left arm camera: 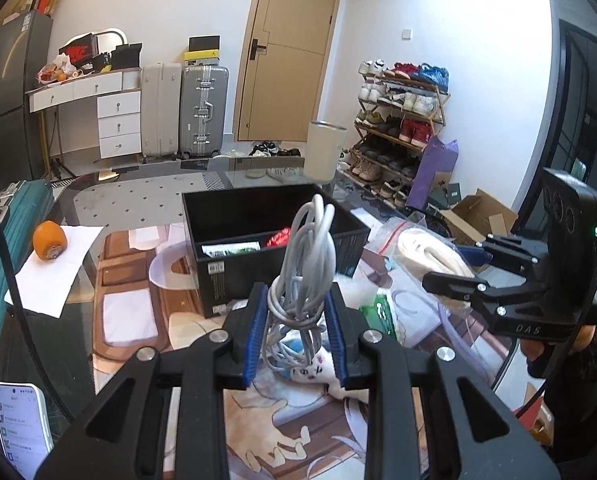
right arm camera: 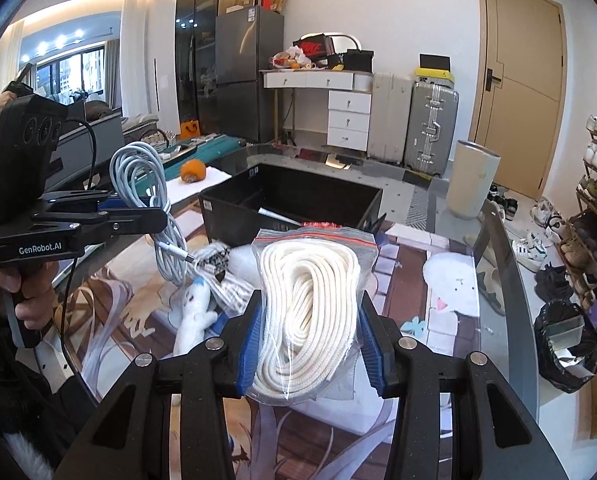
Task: Organize soft objects
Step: 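Carry the white cable and the rope coil over the black box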
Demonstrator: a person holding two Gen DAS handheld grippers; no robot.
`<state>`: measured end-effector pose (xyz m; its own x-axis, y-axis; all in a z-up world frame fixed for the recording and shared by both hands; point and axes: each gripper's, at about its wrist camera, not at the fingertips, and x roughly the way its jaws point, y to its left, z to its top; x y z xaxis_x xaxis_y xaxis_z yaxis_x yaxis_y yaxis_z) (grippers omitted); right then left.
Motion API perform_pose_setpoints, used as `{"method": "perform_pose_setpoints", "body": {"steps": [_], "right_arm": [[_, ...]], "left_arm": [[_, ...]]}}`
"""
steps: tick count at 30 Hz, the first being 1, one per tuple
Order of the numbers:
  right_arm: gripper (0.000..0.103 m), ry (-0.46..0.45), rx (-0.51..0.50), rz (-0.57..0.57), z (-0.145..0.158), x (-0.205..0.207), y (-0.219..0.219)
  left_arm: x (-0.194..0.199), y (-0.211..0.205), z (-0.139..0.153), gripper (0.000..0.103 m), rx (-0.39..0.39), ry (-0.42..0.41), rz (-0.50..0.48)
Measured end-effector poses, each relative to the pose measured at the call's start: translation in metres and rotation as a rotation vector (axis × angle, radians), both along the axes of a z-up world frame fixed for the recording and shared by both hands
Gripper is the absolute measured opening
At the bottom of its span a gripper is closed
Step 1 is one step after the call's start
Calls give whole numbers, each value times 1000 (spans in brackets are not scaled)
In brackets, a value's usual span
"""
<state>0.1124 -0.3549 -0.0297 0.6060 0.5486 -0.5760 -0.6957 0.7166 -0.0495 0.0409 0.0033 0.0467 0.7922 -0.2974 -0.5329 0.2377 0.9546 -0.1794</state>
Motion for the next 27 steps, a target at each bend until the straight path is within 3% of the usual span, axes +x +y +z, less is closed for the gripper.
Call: {"method": "perform_pose_setpoints", "body": {"steps": [19,27], "right_arm": [[43,-28,7,21,23,37,35],[43,-9,-9,27,23,65,53]], "left_arm": [[50,17,34,26,-29,-42,54],[80,17,37,26,-5,-41,58]]}}
